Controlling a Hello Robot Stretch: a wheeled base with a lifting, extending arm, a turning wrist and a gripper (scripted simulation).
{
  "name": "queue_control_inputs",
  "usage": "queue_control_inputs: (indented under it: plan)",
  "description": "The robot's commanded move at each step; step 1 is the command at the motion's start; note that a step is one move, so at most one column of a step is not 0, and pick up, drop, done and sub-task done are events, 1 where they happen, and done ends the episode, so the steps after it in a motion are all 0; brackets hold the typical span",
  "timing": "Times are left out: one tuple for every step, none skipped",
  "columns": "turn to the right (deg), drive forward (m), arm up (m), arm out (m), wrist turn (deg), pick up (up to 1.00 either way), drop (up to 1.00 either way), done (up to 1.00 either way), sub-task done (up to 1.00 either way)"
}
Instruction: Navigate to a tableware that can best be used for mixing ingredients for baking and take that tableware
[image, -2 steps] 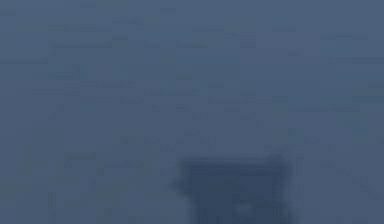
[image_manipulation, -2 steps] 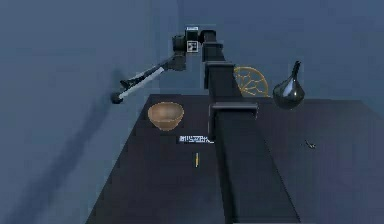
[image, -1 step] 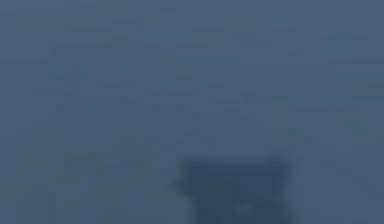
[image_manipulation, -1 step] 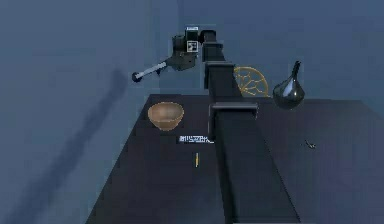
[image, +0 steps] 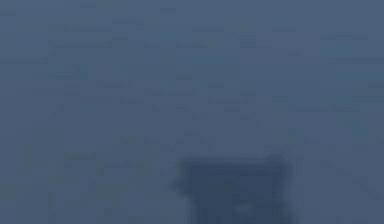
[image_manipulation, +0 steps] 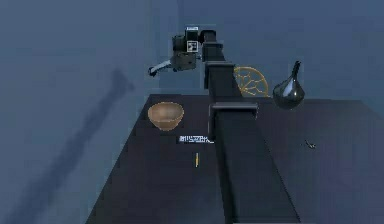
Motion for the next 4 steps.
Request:
queue_control_inputs:
  plan:
    - [0.0,0.0,-0.26,0.0,0.0,0.0,0.0,0.0,0.0]
    - [0.0,0.0,0.0,0.0,0.0,1.0,0.0,0.0,0.0]
    - [0.0,0.0,0.1,0.0,0.0,0.0,0.0,0.0,0.0]
    - [0.0,0.0,0.0,0.0,0.0,0.0,0.0,1.0,0.0]
